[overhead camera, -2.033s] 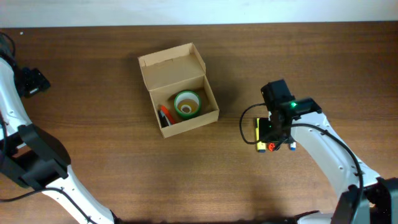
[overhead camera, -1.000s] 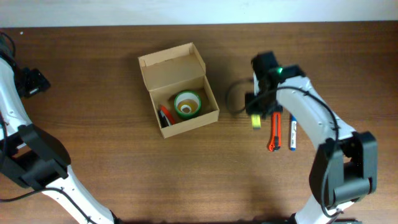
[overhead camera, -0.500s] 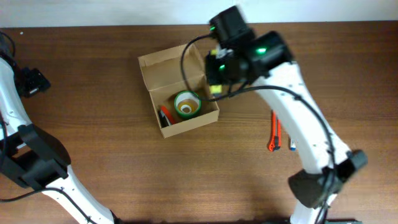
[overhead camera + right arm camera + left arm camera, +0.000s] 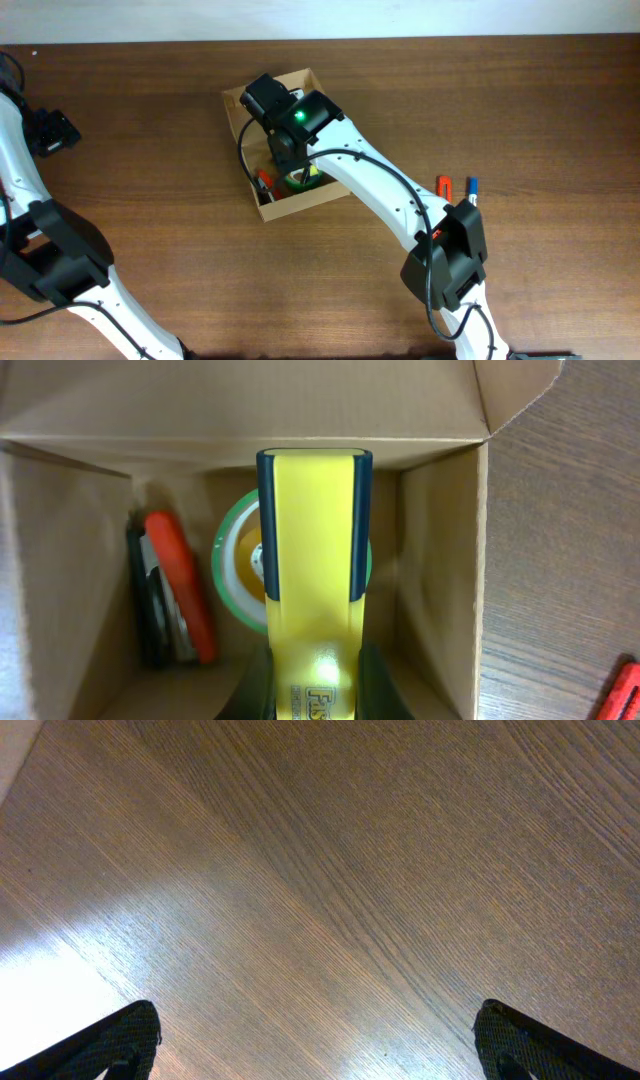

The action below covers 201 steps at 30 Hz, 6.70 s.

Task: Pack container
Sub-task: 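Place the highlighter into the box next to the stapler, release, then move the right gripper to the red box cutter and grasp it, then carry the red cutter into the box beside the tapes, release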

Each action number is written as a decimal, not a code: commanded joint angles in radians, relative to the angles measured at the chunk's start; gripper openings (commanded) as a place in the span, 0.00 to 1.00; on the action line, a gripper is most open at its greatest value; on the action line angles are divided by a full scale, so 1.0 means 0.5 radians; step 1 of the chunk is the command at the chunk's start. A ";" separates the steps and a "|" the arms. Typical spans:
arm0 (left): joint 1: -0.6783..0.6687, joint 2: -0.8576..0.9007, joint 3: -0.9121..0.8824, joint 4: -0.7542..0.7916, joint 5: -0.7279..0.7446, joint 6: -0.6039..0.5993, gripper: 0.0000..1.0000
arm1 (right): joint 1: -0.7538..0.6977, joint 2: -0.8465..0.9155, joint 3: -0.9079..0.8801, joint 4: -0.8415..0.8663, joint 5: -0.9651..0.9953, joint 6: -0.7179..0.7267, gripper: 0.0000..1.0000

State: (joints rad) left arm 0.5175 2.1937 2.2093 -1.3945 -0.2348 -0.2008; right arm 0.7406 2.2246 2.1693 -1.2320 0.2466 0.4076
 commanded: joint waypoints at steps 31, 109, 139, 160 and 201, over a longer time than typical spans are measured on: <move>0.001 -0.034 -0.004 -0.002 0.008 0.031 1.00 | 0.084 0.198 0.015 0.311 -0.658 0.039 0.04; 0.001 -0.034 -0.004 -0.002 0.008 0.032 1.00 | -1.432 -0.890 -2.240 0.991 -0.575 -0.537 0.51; 0.001 -0.034 -0.004 -0.002 0.008 0.031 1.00 | -0.837 -0.787 -0.022 -0.137 -0.470 -0.415 0.04; 0.001 -0.034 -0.004 -0.002 0.008 0.031 1.00 | -0.171 -0.138 -0.014 -0.019 -0.335 -2.946 0.03; 0.001 -0.034 -0.004 -0.002 0.008 0.031 1.00 | -0.059 0.117 -0.413 0.096 -0.364 -2.779 0.33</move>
State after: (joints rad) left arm 0.5175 2.1933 2.2089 -1.3945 -0.2348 -0.2008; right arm 0.7059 2.2768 1.9686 -1.1885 0.0521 -1.0004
